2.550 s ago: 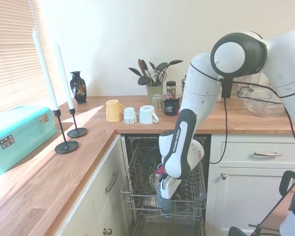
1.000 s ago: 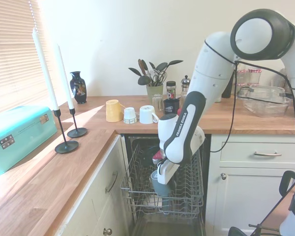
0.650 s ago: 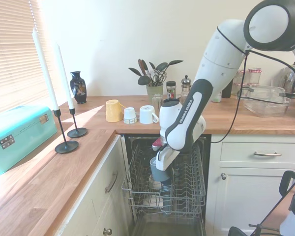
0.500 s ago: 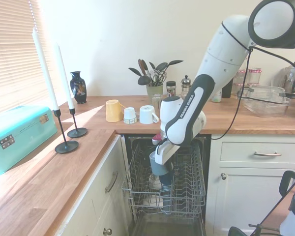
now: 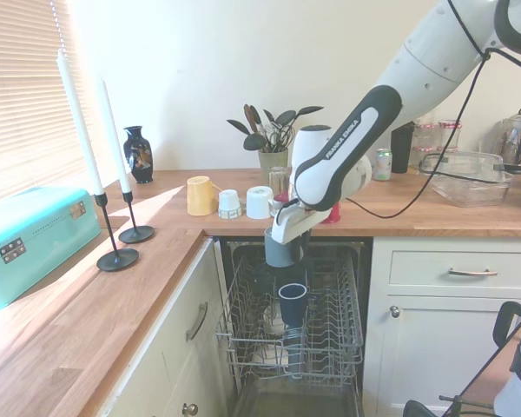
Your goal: Move a mug from dishwasher to table
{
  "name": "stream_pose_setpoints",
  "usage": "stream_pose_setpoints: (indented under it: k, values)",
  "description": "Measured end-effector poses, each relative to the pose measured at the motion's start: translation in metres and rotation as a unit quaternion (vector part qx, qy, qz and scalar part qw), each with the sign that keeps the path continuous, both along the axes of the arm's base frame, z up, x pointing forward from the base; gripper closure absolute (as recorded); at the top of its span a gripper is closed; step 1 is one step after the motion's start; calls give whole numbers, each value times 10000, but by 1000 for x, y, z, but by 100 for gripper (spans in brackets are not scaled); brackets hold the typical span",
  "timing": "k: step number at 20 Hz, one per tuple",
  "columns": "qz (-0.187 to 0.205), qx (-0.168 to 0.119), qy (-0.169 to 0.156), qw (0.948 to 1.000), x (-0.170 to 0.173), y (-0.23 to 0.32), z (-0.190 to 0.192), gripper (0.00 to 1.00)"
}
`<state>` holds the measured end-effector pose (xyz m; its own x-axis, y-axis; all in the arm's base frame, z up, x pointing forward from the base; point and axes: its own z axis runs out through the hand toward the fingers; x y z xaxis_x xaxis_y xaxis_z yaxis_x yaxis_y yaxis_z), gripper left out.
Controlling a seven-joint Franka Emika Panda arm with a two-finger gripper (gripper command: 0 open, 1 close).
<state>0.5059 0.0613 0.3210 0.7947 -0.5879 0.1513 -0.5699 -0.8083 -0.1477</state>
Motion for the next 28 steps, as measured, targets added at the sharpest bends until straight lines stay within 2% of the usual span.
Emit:
stream_pose_setpoints:
  k: [7, 12, 19, 28]
  values:
    - [-503, 183, -154, 9984, 22, -57, 56, 100]
    - [-605, 184, -68, 9980, 45, -69, 80, 100]
    - [-772, 100, 170, 9968, 88, -84, 56, 100]
    - [-1040, 39, 342, 9940, 111, -120, 32, 100]
